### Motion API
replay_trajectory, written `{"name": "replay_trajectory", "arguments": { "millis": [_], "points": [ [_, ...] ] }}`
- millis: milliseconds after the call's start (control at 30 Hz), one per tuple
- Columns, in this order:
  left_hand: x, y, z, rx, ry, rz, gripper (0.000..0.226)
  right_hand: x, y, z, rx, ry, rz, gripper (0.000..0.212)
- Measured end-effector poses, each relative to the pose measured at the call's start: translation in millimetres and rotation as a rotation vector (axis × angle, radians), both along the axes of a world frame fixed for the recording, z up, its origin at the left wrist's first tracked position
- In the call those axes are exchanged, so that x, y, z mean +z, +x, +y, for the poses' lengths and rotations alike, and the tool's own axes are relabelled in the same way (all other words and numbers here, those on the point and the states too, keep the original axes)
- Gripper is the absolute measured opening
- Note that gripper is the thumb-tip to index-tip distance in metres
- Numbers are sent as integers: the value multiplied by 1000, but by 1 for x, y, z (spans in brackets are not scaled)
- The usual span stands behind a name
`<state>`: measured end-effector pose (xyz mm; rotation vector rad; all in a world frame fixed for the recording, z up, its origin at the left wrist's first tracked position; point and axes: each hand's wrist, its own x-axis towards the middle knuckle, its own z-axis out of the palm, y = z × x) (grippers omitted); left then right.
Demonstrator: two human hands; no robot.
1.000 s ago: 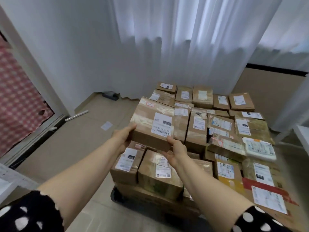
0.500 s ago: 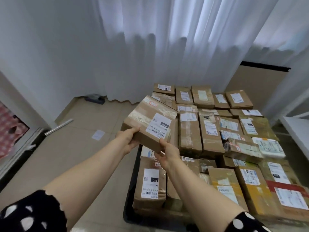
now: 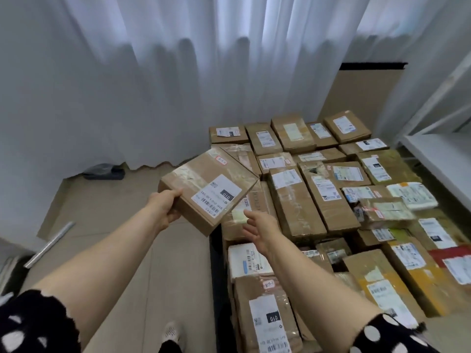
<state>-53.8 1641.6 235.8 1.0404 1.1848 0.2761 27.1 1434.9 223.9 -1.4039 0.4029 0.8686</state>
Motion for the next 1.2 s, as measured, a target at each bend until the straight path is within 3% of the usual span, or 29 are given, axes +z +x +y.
{"name": "replay_trajectory", "arguments": {
  "millis": [100,233,367,600,933,1067,1200],
  "points": [
    [-12,19,50,-86,-37,0,39,-10,4,38,-110,-44,42,14],
    [-19,30,110,-161,-52,17,32,-19,5,104,-163,-83,65,33],
    [-21,47,154,-219,-75,0,32,-26,21,156,-127,-125,-28,18],
    [-29,91,196,-294,-59,26,34,-33,72,170,-80,-361,-225,55],
    [-50,206,233,-395,-67,114,33,-60,210,194,-19,-352,-295,79],
    [-60,265,239,-417,-101,155,24,-74,268,200,45,-327,-259,79],
    [-81,319,241,-445,-127,145,22,-100,321,203,96,-444,-261,69]
  ]
}}
